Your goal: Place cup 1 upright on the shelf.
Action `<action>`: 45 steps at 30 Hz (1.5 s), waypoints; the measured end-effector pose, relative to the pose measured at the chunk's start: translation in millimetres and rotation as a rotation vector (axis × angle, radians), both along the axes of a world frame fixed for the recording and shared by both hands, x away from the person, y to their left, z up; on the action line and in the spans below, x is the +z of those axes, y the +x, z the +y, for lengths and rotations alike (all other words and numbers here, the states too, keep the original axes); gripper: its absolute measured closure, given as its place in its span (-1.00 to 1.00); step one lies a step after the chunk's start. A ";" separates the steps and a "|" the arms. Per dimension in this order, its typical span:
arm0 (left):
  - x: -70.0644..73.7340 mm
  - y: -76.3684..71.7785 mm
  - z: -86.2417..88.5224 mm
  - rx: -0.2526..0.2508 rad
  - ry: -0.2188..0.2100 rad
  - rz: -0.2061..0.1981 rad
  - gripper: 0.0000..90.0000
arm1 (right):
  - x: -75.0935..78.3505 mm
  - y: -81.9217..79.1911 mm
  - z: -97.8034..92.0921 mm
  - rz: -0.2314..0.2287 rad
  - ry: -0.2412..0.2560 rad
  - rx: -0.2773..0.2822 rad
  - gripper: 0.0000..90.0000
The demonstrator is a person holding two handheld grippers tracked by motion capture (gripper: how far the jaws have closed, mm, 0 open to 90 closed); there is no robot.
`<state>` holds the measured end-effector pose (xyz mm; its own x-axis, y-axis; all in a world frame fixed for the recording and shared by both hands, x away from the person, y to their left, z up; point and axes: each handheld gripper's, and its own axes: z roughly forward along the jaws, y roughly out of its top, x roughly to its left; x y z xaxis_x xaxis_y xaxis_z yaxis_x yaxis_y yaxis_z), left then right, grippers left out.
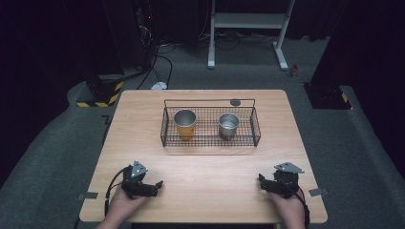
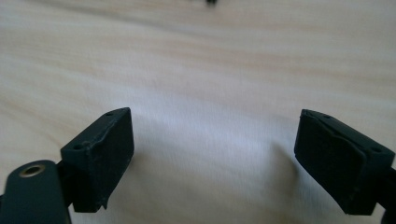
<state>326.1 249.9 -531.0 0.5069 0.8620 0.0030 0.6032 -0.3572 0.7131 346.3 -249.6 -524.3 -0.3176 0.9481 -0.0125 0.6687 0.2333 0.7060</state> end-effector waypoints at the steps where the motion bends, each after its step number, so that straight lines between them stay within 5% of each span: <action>1: 0.0 0.1 0.0 0.000 0.000 0.000 -0.99 | 0.0 0.0 0.0 0.000 0.000 0.000 -0.73; 26: 0.1 -0.1 0.2 -0.001 0.001 0.001 -0.99 | -0.4 0.0 2.3 0.001 -0.007 -0.036 -0.77; 45: 0.0 0.2 0.4 -0.003 0.001 -0.001 -0.99 | -0.4 14.3 6.8 0.004 -0.004 -0.049 -0.78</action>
<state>326.3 250.3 -530.9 0.5099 0.8602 0.0046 0.6014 -0.3603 0.7131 360.5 -242.8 -524.7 -0.2707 0.9625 -0.0156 0.6822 0.2032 0.7024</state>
